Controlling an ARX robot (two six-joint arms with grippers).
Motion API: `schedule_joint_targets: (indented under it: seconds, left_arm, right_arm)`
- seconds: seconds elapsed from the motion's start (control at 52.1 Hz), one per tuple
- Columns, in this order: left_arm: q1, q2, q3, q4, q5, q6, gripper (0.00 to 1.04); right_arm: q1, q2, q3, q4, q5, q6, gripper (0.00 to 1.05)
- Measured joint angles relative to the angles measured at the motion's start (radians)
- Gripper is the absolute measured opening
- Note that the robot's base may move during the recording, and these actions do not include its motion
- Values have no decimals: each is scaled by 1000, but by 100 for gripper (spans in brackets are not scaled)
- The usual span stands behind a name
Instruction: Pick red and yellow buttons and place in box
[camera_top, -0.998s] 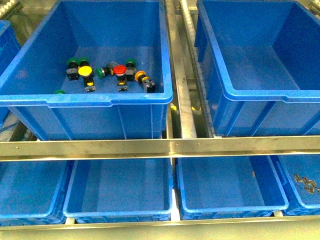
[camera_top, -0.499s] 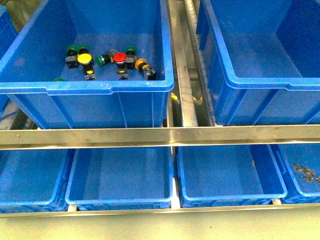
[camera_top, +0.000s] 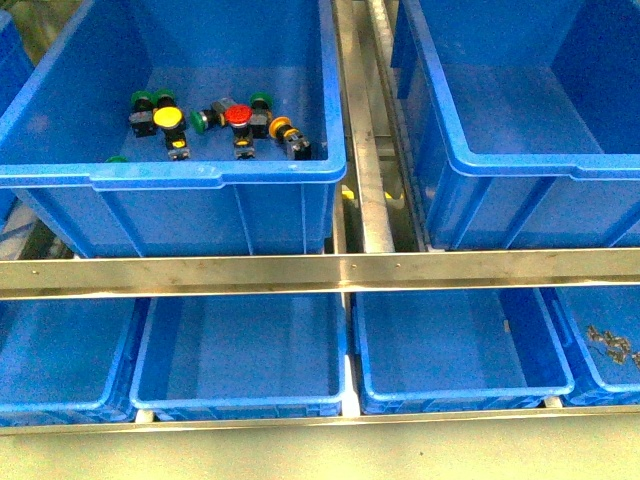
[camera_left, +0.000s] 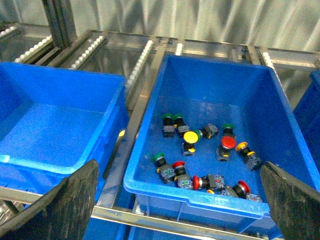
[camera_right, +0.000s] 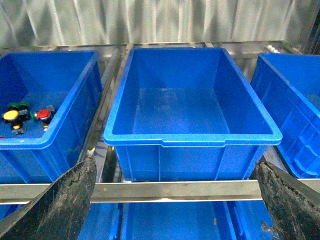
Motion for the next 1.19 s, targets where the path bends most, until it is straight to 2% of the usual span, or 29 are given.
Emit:
schedule_joint_targets:
  seconds: [0.154, 0.269, 0.71, 1.191]
  left_arm:
    - [-87, 208, 89, 76, -45, 59, 97]
    - [-108, 323, 130, 128, -70, 66, 97]
    - [-116, 664, 337, 188, -58, 83, 97]
    - [-83, 941, 638, 84, -20, 44, 97]
  right_arm:
    - [0, 0, 0, 0, 0, 0, 97]
    - [0, 0, 0, 0, 0, 0, 97]
    - [0, 0, 0, 0, 0, 0, 97]
    - [0, 0, 0, 0, 0, 0, 97]
